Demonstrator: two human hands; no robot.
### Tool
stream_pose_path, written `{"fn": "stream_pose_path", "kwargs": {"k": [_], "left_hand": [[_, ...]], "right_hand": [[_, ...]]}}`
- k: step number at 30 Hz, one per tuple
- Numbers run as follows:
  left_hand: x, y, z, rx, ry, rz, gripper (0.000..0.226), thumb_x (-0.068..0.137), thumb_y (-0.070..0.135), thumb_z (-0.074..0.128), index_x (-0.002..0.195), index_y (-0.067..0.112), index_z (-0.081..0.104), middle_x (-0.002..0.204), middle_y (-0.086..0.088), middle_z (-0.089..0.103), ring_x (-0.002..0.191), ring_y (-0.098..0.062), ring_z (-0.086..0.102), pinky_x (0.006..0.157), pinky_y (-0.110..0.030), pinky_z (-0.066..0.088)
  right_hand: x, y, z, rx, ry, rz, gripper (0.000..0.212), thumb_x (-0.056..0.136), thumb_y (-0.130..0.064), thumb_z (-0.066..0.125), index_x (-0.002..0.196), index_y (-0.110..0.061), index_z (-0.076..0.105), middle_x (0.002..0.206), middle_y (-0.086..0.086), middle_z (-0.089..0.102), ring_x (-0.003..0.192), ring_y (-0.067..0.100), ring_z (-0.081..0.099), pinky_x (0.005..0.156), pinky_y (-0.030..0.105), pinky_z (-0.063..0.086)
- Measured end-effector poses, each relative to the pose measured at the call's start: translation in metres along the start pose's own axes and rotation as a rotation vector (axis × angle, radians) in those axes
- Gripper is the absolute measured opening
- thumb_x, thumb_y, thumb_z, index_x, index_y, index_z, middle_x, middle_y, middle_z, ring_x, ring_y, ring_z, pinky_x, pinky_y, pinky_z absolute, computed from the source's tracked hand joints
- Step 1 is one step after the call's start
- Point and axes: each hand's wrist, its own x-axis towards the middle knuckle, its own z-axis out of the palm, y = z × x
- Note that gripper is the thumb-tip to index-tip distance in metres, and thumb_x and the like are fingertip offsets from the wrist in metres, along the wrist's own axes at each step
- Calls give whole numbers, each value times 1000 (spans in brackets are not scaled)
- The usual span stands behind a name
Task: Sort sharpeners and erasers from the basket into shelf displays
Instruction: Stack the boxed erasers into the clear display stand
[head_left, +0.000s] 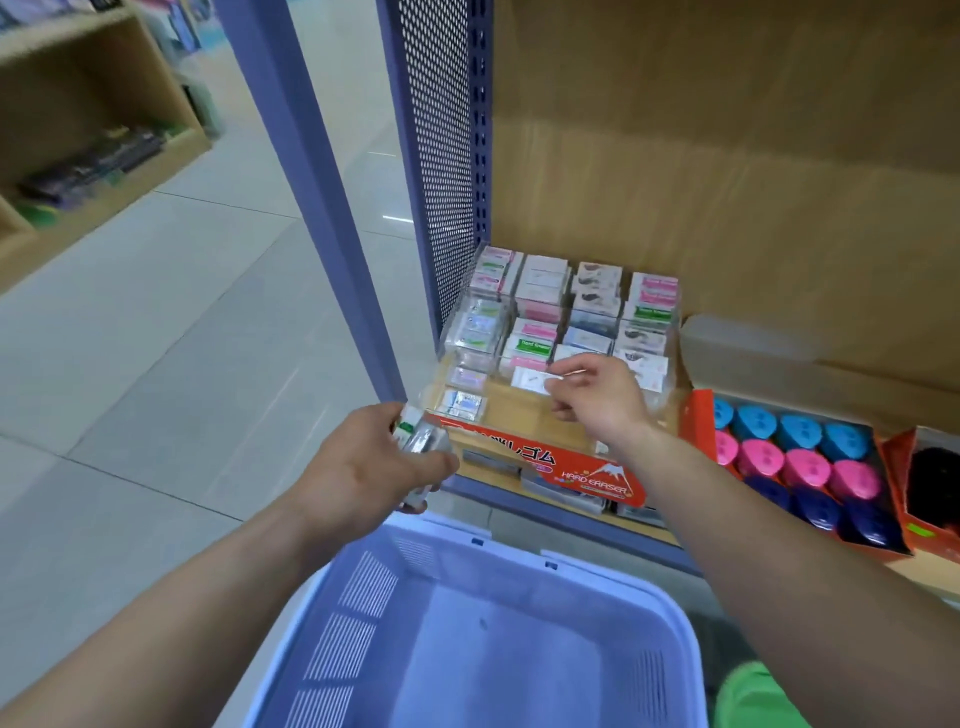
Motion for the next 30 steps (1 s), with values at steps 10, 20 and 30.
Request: {"fn": "stream_pose_path", "kwargs": {"k": [10, 20, 30], "left_hand": [[24, -9, -5, 43, 99, -43, 14, 84, 14, 79, 91, 12, 67, 70, -3, 65, 53, -14, 56, 44, -16, 48], [35, -3, 15, -21, 4, -25, 17, 83, 10, 80, 94, 15, 68, 78, -5, 70, 56, -14, 60, 53, -24, 56], [36, 10, 23, -241, 26, -27, 17, 81, 12, 83, 93, 12, 72, 79, -7, 73, 69, -20, 67, 64, -35, 63]], "right_hand": [[3, 7, 12, -51, -65, -36, 15, 92, -5, 70, 106, -9, 68, 84, 10, 71, 70, 19, 70, 71, 35, 63], [10, -3, -60, -248, 169, -190, 11, 91, -18, 72, 97, -27, 69, 90, -6, 69, 76, 17, 70, 67, 34, 58], [55, 0, -44, -706, -37, -237, 13, 93, -18, 64, 96, -25, 75, 100, -7, 73, 92, 14, 66, 85, 39, 57]]}}
